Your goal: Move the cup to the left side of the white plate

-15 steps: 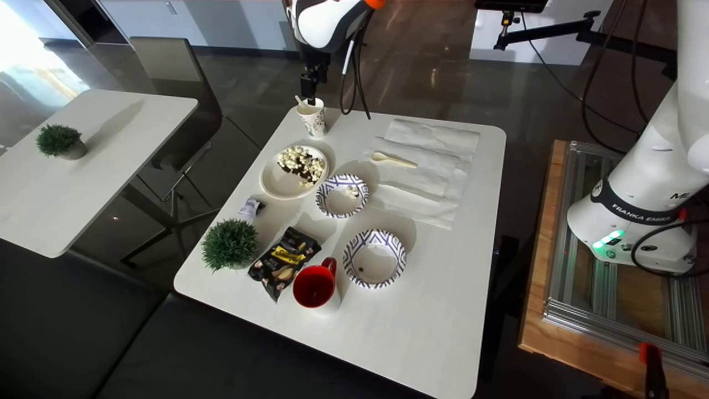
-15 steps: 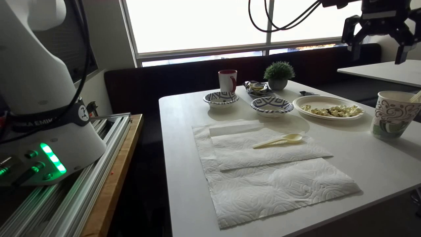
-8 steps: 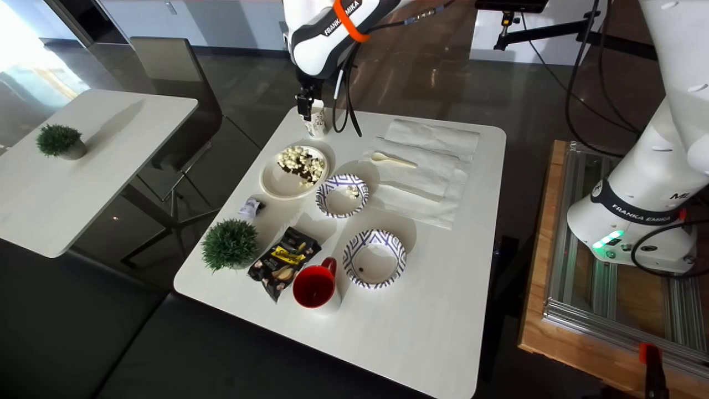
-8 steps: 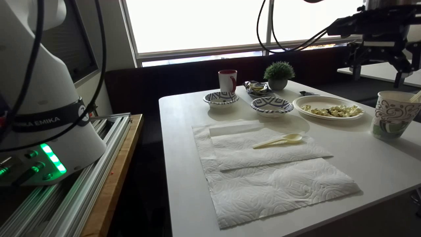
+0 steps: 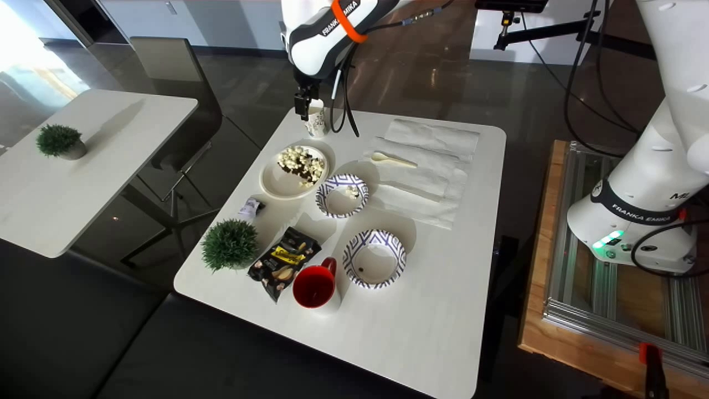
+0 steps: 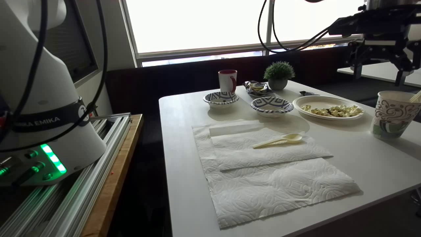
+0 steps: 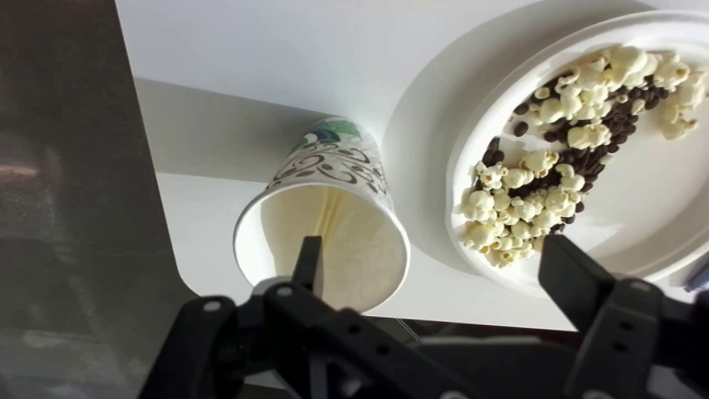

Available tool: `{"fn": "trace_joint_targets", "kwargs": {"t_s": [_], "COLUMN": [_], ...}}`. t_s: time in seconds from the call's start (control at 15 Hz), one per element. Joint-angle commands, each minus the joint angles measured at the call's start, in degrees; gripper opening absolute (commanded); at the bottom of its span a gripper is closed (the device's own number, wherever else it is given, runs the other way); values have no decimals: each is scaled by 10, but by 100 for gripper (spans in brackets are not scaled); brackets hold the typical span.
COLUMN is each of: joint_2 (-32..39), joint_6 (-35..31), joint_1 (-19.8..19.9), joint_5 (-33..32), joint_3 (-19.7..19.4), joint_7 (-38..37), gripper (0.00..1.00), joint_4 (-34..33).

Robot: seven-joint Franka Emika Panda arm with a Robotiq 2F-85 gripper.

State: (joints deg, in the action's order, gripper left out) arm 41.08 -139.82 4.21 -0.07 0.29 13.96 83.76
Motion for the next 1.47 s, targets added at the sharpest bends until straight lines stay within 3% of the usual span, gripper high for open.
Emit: {"fn": "trace_joint_targets", "kwargs": {"t_s": [0.0, 0.4, 0.67, 0.73, 1.13, 1.2, 1.33, 1.4], "joint_2": [20, 46, 60, 62, 77, 78, 80, 82], "joint_6": [-19, -27, -29, -29, -33, -34, -35, -37], "joint_1": [2, 4, 4, 4, 7, 8, 10, 10], "joint_5": [-2, -8, -13, -15, -23, -23, -21, -22], "joint_3": [13, 11, 8, 7, 4, 5, 10, 9], "joint_7": [4, 7, 8, 10, 27, 30, 38, 40], "gripper": [100, 99, 72, 69, 68, 64, 41, 35], "joint_4": [-19, -34, -48, -51, -67, -68, -73, -75]}}
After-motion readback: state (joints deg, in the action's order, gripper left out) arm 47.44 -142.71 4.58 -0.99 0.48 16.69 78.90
